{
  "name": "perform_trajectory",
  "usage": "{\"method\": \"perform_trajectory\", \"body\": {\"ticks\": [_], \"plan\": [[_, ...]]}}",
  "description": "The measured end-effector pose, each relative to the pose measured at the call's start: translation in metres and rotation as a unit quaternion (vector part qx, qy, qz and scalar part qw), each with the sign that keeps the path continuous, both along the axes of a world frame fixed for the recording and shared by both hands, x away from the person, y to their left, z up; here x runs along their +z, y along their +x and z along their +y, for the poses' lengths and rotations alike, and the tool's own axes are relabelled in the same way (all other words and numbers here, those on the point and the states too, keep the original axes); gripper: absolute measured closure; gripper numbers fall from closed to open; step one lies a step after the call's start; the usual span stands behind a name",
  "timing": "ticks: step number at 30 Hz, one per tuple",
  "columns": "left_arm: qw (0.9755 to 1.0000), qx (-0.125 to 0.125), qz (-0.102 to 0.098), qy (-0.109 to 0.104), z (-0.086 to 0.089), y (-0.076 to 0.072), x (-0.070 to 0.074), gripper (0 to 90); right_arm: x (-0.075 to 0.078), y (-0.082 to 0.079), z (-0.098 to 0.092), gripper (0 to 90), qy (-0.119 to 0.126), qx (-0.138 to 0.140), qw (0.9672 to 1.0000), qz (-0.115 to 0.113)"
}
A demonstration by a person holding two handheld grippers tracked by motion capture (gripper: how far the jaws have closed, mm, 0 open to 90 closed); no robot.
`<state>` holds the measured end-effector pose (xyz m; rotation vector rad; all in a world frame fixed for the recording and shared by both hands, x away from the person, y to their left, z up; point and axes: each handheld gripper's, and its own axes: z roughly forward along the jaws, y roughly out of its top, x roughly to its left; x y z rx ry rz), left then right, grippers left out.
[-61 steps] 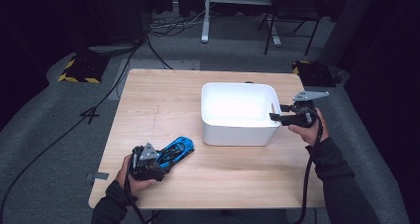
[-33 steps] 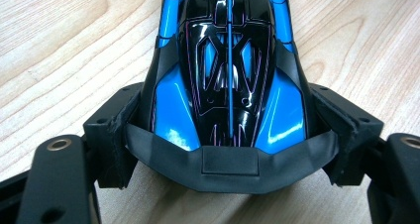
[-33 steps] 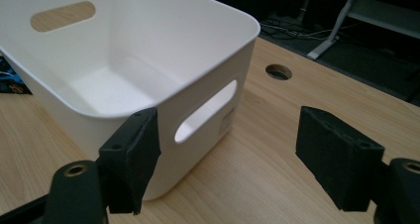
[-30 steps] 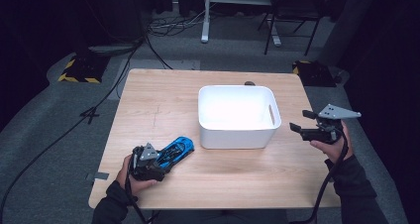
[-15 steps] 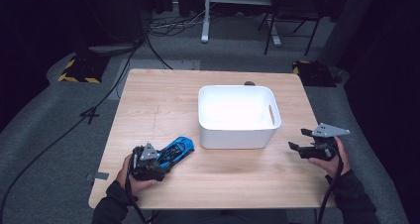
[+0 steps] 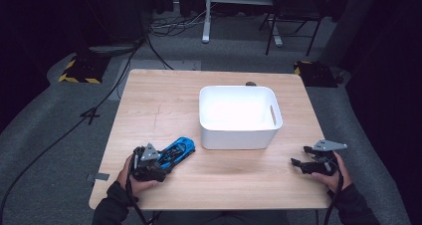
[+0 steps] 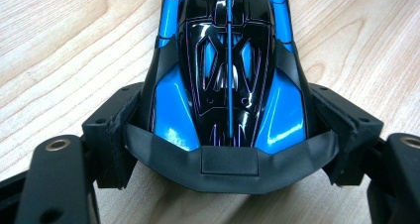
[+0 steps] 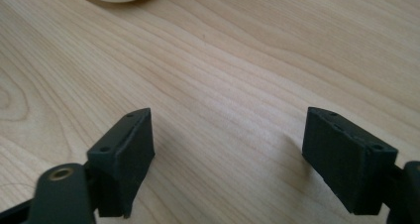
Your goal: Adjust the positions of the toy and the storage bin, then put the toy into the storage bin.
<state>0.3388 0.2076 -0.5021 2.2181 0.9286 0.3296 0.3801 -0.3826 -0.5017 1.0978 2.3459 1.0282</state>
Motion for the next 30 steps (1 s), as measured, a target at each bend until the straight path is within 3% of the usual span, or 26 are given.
{"method": "perform_trajectory", "body": {"ticks": [7,28,30], "plan": [[1.0,0.002,0.0,0.0,-0.0002,-0.0003,0.0,23.5,-0.0014,-0.0003,0.0016,16.6,0.002,-0.016,0.9999,-0.002],[1.0,0.006,-0.006,0.004,-0.0021,-0.003,0.0013,24.1,-0.0018,0.0009,0.0022,16.2,0.003,-0.014,0.9999,-0.004],[0.9999,0.007,-0.012,-0.009,-0.0024,-0.0044,0.0033,24.2,-0.0018,0.0009,0.0022,16.2,0.002,-0.014,0.9999,-0.004]]}}
